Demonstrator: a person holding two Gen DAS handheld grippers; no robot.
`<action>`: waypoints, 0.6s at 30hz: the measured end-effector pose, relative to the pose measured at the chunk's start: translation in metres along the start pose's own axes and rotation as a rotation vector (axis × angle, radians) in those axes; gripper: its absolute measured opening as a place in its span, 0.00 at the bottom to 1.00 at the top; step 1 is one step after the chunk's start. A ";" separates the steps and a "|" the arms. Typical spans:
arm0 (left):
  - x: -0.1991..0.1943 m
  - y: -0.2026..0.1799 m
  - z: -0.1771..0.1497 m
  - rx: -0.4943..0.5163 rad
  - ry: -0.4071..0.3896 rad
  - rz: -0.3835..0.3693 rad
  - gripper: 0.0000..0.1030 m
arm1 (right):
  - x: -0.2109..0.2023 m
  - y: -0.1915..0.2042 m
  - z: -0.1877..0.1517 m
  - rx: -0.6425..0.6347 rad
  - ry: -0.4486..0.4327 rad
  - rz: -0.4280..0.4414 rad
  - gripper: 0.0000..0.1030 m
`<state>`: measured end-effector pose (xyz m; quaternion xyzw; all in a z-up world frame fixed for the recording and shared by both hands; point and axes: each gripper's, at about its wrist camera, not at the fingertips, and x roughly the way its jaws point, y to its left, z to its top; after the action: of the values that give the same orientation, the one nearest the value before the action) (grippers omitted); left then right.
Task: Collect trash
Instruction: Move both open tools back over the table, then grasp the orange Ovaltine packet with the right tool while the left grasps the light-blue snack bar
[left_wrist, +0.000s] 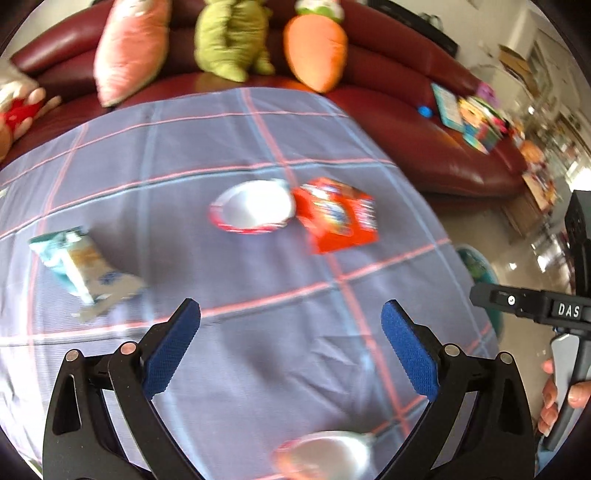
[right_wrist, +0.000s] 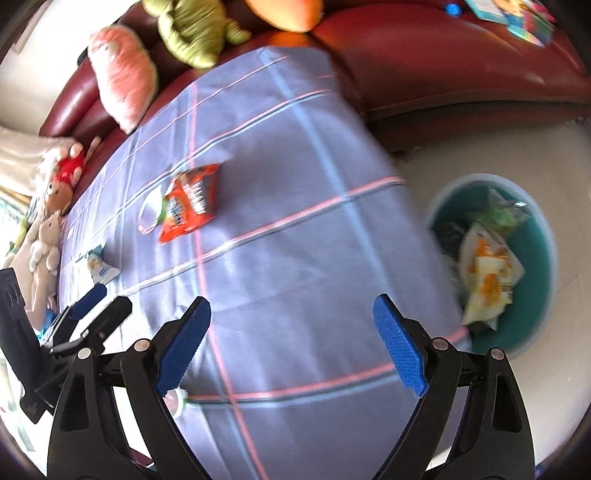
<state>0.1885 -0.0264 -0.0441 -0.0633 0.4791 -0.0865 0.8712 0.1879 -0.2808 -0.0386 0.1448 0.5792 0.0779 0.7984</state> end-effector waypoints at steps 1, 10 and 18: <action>-0.002 0.009 0.002 -0.013 -0.005 0.012 0.96 | 0.005 0.010 0.003 -0.016 0.007 0.004 0.83; -0.013 0.078 0.019 -0.138 -0.044 0.093 0.96 | 0.046 0.077 0.048 -0.129 0.051 0.014 0.83; -0.004 0.103 0.041 -0.169 -0.050 0.139 0.96 | 0.079 0.095 0.076 -0.143 0.080 0.010 0.83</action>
<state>0.2301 0.0764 -0.0392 -0.1055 0.4659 0.0165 0.8784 0.2888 -0.1788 -0.0579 0.0872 0.6028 0.1289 0.7826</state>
